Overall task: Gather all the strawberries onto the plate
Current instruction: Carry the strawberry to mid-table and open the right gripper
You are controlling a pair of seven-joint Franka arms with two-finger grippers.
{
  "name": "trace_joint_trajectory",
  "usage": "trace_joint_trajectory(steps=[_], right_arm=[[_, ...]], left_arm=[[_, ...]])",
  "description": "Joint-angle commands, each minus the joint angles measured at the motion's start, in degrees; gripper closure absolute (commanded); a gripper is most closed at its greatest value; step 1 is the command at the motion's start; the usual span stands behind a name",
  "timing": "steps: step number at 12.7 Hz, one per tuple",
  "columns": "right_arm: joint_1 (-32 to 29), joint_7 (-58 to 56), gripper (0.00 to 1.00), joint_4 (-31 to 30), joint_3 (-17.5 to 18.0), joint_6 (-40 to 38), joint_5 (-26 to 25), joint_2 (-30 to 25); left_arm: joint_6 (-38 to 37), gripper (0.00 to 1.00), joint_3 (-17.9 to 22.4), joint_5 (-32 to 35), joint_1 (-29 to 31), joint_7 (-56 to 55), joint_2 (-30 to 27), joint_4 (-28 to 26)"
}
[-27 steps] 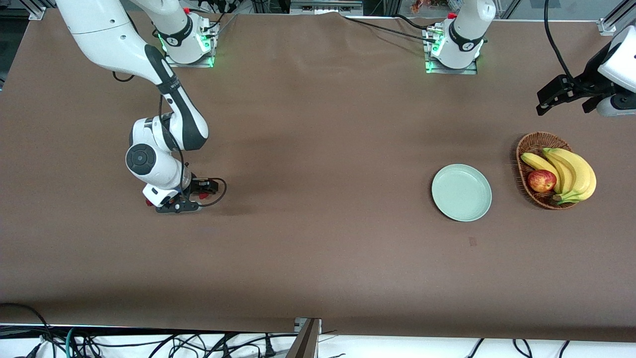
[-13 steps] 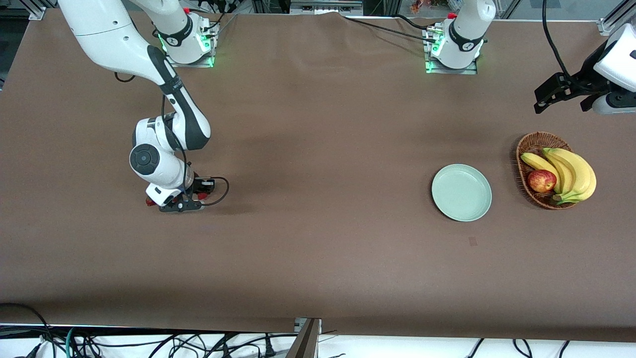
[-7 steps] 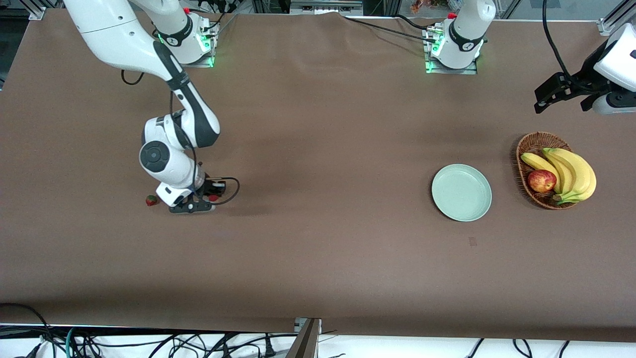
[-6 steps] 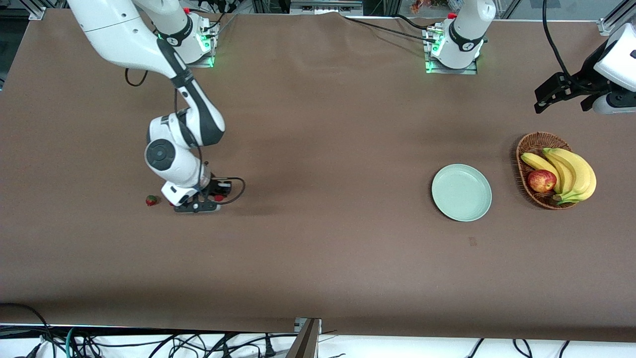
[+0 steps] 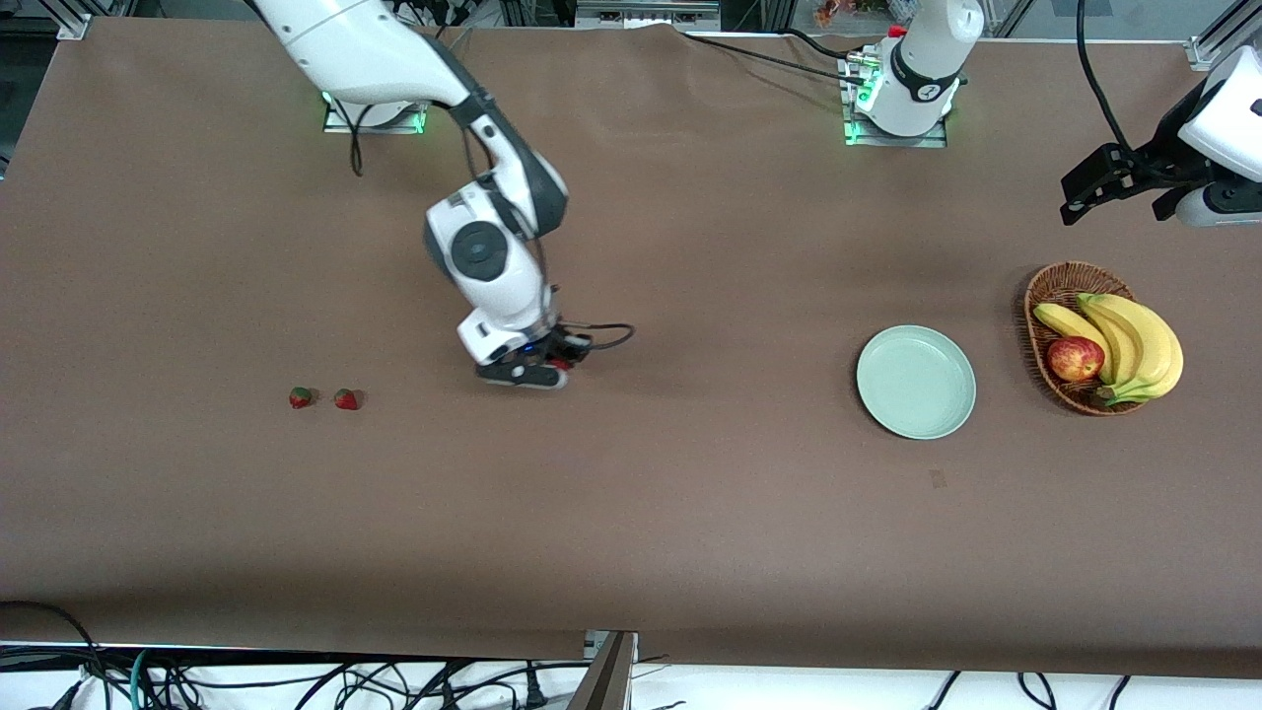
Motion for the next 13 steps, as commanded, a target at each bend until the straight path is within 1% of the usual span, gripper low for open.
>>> trace_joint_trajectory(steps=[1, 4, 6, 10, 11, 12, 13], right_arm=[[5.51, 7.70, 0.72, 7.15, -0.70, 0.39, 0.04, 6.14], [10.17, 12.55, 0.72, 12.26, -0.79, 0.39, -0.04, 9.40], [11.85, 14.05, 0.72, 14.29, -0.79, 0.47, 0.04, 10.99], [13.35, 14.05, 0.71, 14.91, -0.79, 2.05, 0.04, 12.92], [13.79, 14.05, 0.69, 14.91, -0.79, 2.49, 0.04, 13.10], [13.88, 14.14, 0.39, 14.91, -0.79, 2.76, 0.04, 13.10], [13.88, 14.05, 0.00, 15.00, -0.88, 2.76, -0.13, 13.02]], left_arm=[[-1.19, 0.00, -0.02, 1.22, -0.27, 0.13, 0.74, 1.74], [-1.19, 0.00, -0.02, 1.22, -0.27, 0.22, 0.74, 1.74], [-1.19, 0.00, -0.02, 1.22, -0.27, 0.22, 0.74, 1.74], [-1.19, 0.00, -0.02, 1.22, -0.27, 0.22, 0.66, 1.74], [-1.19, 0.00, -0.02, 1.22, -0.27, 0.22, 0.66, 1.74], [-1.19, 0.00, -0.02, 1.22, -0.27, 0.22, 0.74, 1.74], [-1.19, 0.00, 0.06, 1.22, -0.27, 0.22, 0.74, 1.74]])
